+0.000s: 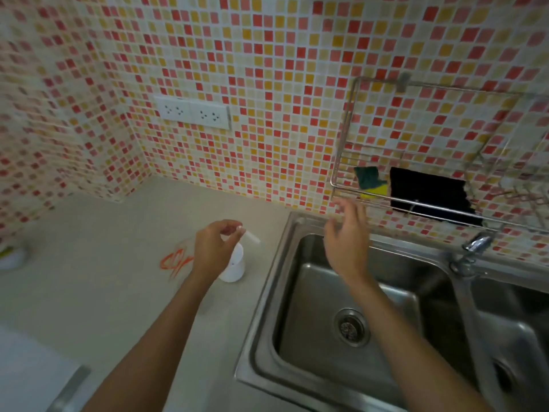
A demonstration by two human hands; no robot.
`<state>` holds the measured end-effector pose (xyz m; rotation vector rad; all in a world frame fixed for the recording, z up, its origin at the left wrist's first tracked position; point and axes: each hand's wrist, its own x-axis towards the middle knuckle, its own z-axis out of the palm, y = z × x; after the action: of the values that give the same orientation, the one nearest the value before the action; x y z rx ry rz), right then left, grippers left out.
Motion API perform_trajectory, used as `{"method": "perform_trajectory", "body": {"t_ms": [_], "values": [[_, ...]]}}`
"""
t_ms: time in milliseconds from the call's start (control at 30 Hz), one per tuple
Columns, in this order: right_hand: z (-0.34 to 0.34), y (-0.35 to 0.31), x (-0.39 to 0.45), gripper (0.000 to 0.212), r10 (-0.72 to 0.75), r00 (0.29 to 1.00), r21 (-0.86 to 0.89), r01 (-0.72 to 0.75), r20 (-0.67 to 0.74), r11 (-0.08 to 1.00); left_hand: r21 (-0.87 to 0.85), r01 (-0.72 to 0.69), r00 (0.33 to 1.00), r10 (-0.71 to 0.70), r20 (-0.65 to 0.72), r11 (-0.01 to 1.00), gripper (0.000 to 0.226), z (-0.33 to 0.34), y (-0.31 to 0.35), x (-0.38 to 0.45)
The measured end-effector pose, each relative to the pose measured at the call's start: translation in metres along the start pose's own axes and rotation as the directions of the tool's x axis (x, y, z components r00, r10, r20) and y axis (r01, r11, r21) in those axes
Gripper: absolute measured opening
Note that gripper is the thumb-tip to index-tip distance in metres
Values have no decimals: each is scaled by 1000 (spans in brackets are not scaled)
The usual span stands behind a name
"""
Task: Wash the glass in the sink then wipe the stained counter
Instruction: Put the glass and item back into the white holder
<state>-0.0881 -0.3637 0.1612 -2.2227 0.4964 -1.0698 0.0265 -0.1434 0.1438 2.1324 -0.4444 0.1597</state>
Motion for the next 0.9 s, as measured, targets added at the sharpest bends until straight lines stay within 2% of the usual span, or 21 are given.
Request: {"method": "perform_trajectory", "body": {"t_ms": [67,133,200,300,367,500,633,733,900], "values": [[32,5,-33,43,123,951,-12,-125,282,992,38,22,999,-23,26,999,14,-9,-22,6],[65,9,-60,56,222,820,-69,-219,528,973,62,29,996,-34,80,998,14,-14,-41,11],[94,9,-80,68,267,717,-103,-264,644,959,80,28,988,-40,148,996,17,-15,-58,15],[126,0,-97,83,314,645,-101,-346,697,933,122,-6,968,-25,250,993,23,-13,-78,22],[139,-8,-97,83,321,637,-64,-392,701,918,135,-16,950,-27,310,991,18,-12,-88,27],[155,-24,-92,66,325,672,-58,-388,665,920,155,-115,921,47,386,981,13,-11,-102,37],[178,-19,-97,66,357,678,-99,-388,643,916,152,-226,887,139,441,962,14,-11,-107,46],[192,-7,-104,63,335,679,-75,-382,653,921,170,-312,855,197,480,935,25,-12,-110,53],[196,-19,-108,75,341,714,-21,-416,612,909,171,-391,803,244,544,904,16,-12,-117,57]]}}
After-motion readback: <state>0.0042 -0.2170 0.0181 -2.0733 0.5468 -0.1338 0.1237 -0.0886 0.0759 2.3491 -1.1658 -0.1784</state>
